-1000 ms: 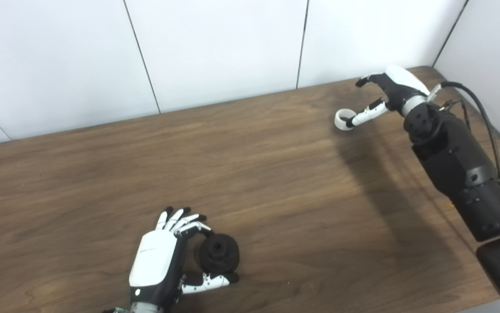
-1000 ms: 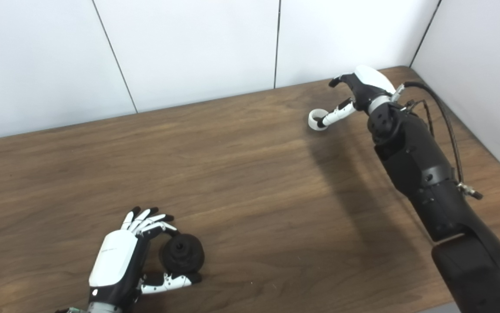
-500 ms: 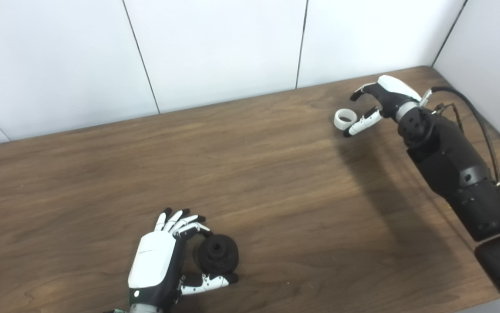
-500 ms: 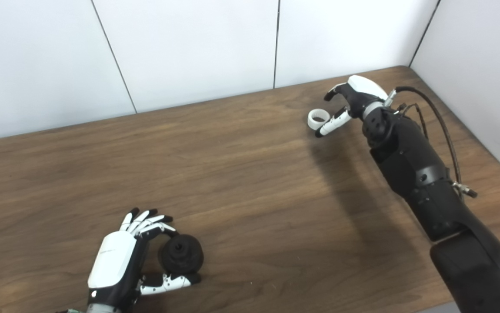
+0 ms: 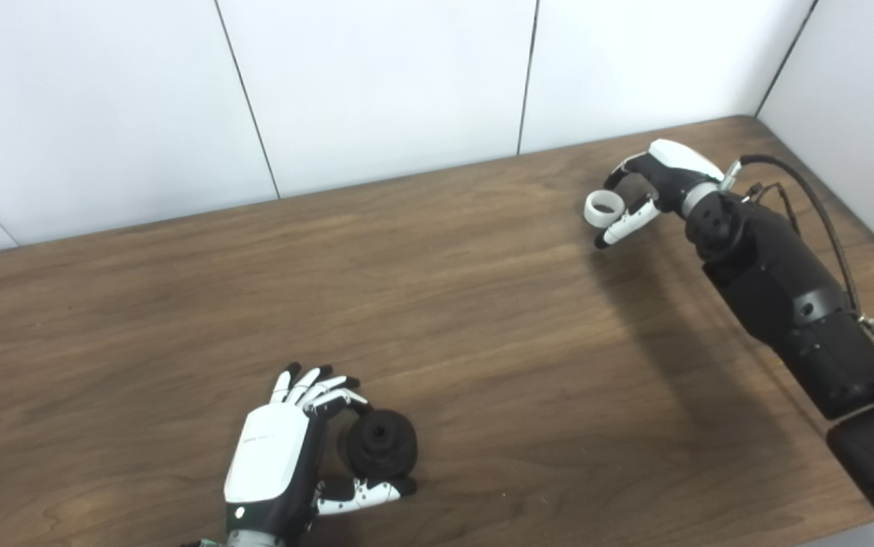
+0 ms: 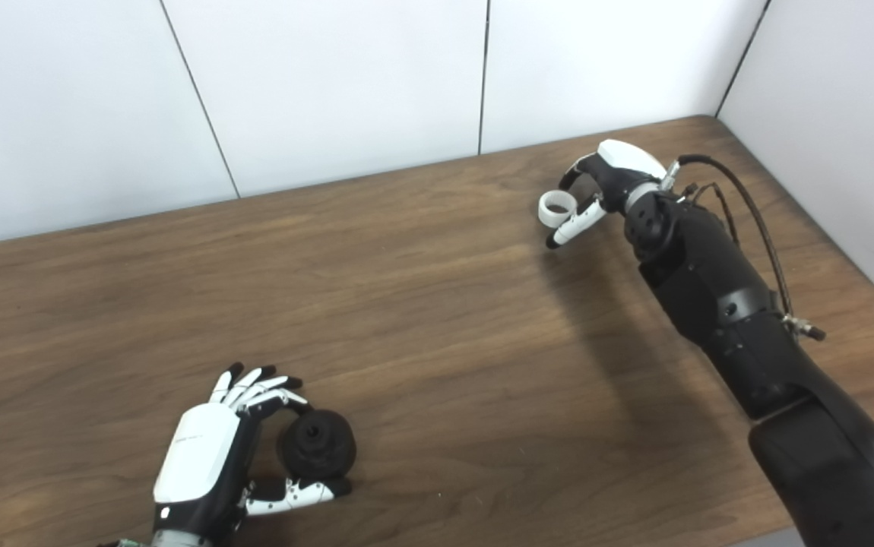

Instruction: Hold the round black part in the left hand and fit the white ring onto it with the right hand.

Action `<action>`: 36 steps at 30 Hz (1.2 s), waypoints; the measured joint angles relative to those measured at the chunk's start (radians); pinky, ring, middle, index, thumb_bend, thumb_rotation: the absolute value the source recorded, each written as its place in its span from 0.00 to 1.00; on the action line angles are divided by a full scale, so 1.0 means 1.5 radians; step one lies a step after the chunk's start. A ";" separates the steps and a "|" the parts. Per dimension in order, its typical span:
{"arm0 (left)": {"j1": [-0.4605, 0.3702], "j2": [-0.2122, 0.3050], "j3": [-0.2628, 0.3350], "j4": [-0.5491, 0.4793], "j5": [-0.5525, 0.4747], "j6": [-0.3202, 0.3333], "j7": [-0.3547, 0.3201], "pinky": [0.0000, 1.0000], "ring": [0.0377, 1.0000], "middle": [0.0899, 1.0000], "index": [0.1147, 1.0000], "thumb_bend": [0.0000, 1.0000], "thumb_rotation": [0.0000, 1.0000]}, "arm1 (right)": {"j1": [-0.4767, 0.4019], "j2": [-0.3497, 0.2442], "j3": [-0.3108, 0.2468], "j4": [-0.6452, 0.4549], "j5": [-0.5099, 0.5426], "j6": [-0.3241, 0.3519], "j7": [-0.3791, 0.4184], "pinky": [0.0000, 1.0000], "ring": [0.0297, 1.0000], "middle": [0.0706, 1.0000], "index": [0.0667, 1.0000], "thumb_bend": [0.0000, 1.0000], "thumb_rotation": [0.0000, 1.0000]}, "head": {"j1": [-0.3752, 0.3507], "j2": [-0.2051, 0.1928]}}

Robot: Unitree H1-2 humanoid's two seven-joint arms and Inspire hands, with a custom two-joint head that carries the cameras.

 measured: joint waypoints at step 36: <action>0.010 -0.003 0.008 -0.014 0.001 0.001 -0.013 1.00 0.90 0.76 0.42 0.52 0.05 | 0.005 0.000 -0.007 -0.003 0.004 -0.020 -0.028 0.88 0.93 0.83 0.59 0.79 0.16 | 0.004 0.008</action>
